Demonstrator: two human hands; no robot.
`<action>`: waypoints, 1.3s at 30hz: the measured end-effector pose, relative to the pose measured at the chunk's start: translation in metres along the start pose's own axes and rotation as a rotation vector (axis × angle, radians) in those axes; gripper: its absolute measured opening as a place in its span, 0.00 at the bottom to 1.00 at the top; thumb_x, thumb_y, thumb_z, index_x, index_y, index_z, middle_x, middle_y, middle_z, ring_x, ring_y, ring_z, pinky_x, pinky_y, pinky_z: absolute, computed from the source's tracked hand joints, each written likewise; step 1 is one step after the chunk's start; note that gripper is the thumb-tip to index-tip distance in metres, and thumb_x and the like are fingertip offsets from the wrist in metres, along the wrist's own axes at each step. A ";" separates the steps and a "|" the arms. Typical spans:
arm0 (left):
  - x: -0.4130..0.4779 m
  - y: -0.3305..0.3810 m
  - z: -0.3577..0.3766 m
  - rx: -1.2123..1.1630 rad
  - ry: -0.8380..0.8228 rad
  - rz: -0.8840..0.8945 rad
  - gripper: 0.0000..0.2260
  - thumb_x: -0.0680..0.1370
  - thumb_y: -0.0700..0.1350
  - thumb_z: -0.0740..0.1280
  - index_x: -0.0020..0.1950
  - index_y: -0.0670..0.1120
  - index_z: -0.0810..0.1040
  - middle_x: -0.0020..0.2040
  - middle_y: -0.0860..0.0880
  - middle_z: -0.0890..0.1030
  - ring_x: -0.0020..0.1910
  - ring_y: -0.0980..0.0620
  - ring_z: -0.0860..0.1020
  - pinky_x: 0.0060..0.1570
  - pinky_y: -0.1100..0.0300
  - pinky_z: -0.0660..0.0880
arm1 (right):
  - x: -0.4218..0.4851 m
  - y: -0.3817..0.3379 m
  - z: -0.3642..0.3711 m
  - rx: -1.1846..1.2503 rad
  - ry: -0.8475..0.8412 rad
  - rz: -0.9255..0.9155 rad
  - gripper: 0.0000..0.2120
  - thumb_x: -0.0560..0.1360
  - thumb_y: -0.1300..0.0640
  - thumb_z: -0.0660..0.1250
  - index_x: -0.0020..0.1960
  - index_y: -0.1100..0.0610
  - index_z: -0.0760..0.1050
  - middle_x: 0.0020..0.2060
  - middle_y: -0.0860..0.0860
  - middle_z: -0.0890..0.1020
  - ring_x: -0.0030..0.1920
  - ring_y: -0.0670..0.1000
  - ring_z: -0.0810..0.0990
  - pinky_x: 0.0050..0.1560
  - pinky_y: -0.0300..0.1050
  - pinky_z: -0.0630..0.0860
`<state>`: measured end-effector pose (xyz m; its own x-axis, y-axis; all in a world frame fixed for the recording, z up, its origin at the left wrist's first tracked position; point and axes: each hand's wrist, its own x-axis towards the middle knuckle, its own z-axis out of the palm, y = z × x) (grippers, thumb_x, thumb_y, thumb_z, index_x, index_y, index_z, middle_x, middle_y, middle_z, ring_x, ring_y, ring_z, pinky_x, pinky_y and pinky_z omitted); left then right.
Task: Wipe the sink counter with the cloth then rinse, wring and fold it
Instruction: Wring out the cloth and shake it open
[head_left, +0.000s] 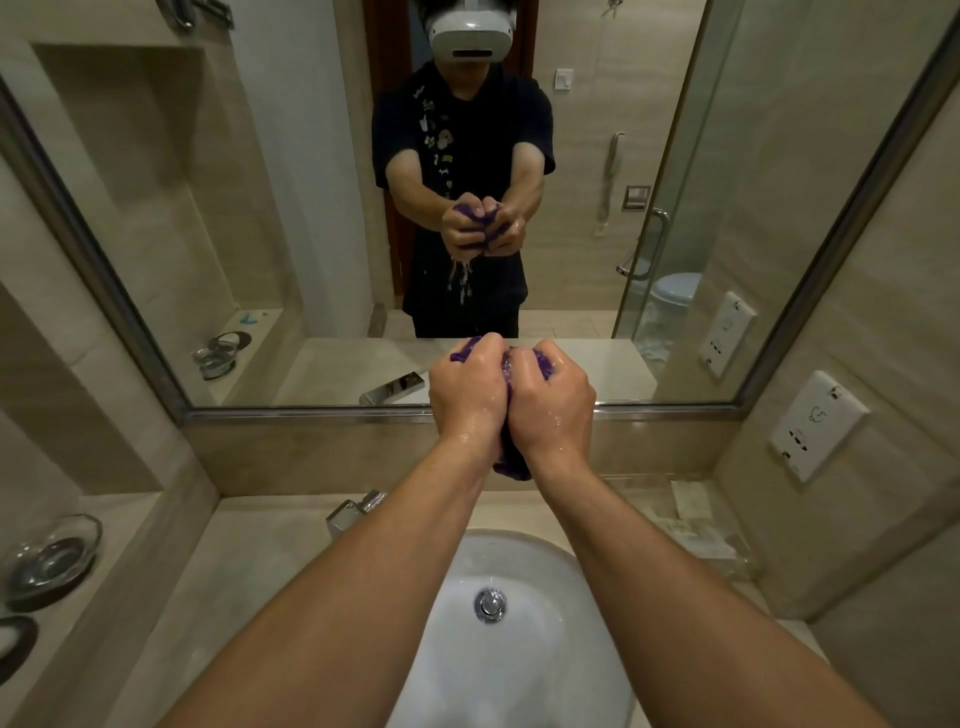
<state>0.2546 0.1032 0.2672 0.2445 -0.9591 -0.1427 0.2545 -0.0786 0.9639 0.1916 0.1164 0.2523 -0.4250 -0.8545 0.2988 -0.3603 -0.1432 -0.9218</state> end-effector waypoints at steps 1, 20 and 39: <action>0.001 -0.001 0.000 -0.002 0.013 -0.002 0.11 0.68 0.46 0.66 0.24 0.50 0.76 0.27 0.51 0.76 0.35 0.47 0.78 0.46 0.39 0.81 | 0.000 0.001 0.002 -0.004 0.004 0.008 0.18 0.78 0.56 0.63 0.30 0.49 0.67 0.24 0.45 0.72 0.26 0.42 0.71 0.25 0.33 0.65; -0.001 0.011 -0.009 -0.431 -0.255 -0.321 0.17 0.79 0.60 0.63 0.61 0.51 0.81 0.59 0.41 0.83 0.59 0.37 0.80 0.60 0.40 0.78 | 0.030 -0.010 -0.026 0.390 -0.151 0.146 0.12 0.80 0.54 0.62 0.56 0.46 0.83 0.49 0.47 0.85 0.49 0.47 0.83 0.54 0.51 0.80; 0.015 0.005 0.010 0.322 0.019 0.129 0.14 0.78 0.45 0.61 0.38 0.40 0.81 0.34 0.45 0.79 0.37 0.47 0.77 0.38 0.51 0.74 | 0.023 -0.004 -0.004 -0.094 -0.058 -0.034 0.21 0.81 0.53 0.59 0.30 0.52 0.71 0.26 0.48 0.75 0.28 0.46 0.72 0.29 0.40 0.65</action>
<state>0.2499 0.0852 0.2718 0.2735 -0.9617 -0.0159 -0.0872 -0.0413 0.9953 0.1805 0.0996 0.2637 -0.3634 -0.8776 0.3126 -0.4513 -0.1277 -0.8832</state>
